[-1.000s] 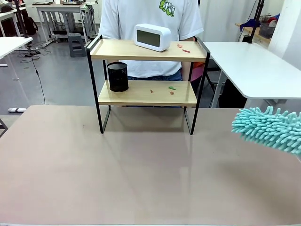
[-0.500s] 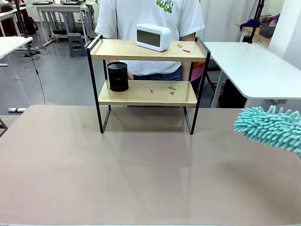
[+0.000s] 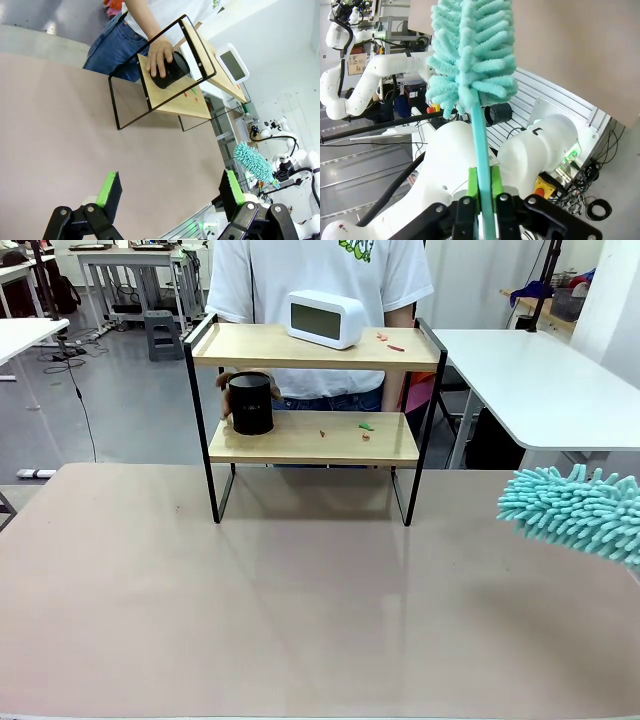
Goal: Clean the shelf.
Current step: Clean the specific tier of the Shelf with the Duster once objects are removed.
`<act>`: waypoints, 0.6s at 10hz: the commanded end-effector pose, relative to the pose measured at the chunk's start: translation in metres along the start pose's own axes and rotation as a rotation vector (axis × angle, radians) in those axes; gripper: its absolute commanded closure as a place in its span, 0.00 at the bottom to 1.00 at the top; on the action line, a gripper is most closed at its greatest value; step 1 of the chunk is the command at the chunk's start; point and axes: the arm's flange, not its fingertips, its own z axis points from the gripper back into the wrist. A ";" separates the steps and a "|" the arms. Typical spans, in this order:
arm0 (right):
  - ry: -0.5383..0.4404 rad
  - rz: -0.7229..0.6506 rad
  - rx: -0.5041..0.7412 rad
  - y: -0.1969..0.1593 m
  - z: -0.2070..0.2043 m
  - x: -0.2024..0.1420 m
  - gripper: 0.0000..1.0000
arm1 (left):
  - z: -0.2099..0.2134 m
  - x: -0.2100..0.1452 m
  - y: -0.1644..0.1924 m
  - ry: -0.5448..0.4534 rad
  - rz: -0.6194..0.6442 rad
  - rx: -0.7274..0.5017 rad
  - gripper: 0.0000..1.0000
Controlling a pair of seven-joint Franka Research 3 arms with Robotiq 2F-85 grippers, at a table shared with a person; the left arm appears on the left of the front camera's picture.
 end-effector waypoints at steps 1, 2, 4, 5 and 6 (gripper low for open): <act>0.003 -0.015 0.004 0.005 0.002 -0.001 1.00 | -0.002 0.002 -0.001 -0.013 -0.017 -0.015 0.00; 0.003 -0.015 0.004 0.005 0.002 -0.001 1.00 | -0.002 0.002 -0.001 -0.013 -0.017 -0.015 0.00; 0.003 -0.015 0.004 0.005 0.002 -0.001 1.00 | -0.002 0.002 -0.001 -0.013 -0.017 -0.015 0.00; 0.000 0.000 0.000 0.000 0.000 0.000 0.88 | -0.002 0.002 -0.001 -0.013 -0.017 -0.015 0.00; -0.009 0.042 -0.089 0.020 -0.009 -0.004 0.88 | -0.002 0.002 -0.001 -0.013 -0.017 -0.015 0.00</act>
